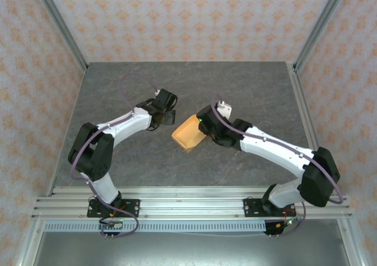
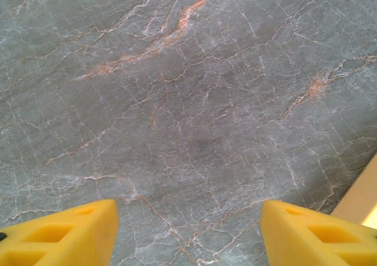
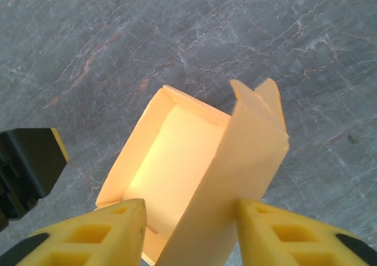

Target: Fold the paper box

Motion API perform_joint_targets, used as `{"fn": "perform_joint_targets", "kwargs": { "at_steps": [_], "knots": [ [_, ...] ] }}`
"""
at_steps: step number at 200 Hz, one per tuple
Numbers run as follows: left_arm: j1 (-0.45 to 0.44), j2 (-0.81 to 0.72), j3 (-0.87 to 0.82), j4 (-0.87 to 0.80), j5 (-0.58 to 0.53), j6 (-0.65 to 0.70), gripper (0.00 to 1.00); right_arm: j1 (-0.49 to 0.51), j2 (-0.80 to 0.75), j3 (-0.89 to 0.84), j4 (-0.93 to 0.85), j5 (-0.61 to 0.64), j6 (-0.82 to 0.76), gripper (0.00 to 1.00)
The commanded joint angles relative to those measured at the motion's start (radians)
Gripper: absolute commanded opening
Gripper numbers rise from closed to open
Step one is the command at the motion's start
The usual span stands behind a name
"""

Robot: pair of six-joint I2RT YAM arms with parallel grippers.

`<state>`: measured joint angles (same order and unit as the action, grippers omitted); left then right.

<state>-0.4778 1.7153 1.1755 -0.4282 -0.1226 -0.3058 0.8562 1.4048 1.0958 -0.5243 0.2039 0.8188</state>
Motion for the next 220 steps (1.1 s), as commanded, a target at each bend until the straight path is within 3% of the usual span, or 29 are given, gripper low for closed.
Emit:
{"fn": "perform_joint_targets", "kwargs": {
  "at_steps": [1, 45, 82, 117, 169, 220],
  "knots": [
    [0.003, -0.043, 0.019, -0.029, -0.051, 0.010, 0.65, -0.008, 0.047, 0.063, -0.077, -0.036, -0.098, 0.38],
    [0.020, -0.087, 0.014, -0.052, -0.043, 0.016, 0.66, -0.026, 0.134, 0.204, -0.202, -0.106, -0.282, 0.28],
    [0.091, -0.163, -0.040, -0.017, 0.089, -0.027, 0.66, -0.041, 0.206, 0.313, -0.307, -0.147, -0.465, 0.20],
    [0.145, -0.220, -0.077, -0.007, 0.141, -0.036, 0.67, -0.046, 0.298, 0.453, -0.419, -0.186, -0.646, 0.13],
    [0.187, -0.262, -0.138, 0.029, 0.187, -0.057, 0.67, -0.046, 0.438, 0.668, -0.553, -0.161, -0.920, 0.02],
    [0.248, -0.308, -0.188, 0.049, 0.222, -0.070, 0.67, -0.046, 0.501, 0.808, -0.598, -0.115, -1.180, 0.02]
  ]
}}
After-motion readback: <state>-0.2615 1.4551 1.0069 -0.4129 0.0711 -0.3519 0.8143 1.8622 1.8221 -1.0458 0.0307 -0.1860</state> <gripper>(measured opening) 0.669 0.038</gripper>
